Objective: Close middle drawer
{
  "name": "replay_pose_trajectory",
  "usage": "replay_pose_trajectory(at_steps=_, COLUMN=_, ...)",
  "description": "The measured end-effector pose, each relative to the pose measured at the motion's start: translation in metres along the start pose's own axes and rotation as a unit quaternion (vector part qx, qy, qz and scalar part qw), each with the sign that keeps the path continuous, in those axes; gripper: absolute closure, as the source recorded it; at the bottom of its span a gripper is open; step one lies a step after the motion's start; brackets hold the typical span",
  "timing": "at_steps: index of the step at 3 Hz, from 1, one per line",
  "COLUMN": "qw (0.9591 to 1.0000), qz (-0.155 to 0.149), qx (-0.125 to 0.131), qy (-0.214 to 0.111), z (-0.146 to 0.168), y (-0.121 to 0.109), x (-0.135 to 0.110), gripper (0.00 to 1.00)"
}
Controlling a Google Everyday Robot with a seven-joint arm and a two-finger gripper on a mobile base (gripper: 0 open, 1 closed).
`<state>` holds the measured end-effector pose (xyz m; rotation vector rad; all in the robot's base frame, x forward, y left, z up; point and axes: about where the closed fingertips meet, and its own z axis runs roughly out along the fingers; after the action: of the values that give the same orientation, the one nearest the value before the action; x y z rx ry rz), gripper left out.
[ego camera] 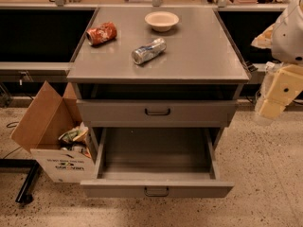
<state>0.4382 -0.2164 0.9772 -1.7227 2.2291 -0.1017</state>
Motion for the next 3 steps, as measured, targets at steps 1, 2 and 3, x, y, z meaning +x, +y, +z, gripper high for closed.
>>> replay_pose_trajectory(at_steps=1, qw=1.0000, qz=0.002, qx=-0.002, qy=0.002, z=0.005, y=0.002, x=0.003, gripper=0.00)
replay_pose_trajectory(at_steps=2, qw=0.9995, qz=0.017, qx=-0.020, qy=0.014, z=0.042, y=0.013, x=0.021, gripper=0.00)
replay_pose_trajectory(at_steps=3, qw=0.9981, qz=0.009, qx=-0.060, qy=0.000, z=0.133, y=0.051, x=0.048, gripper=0.00)
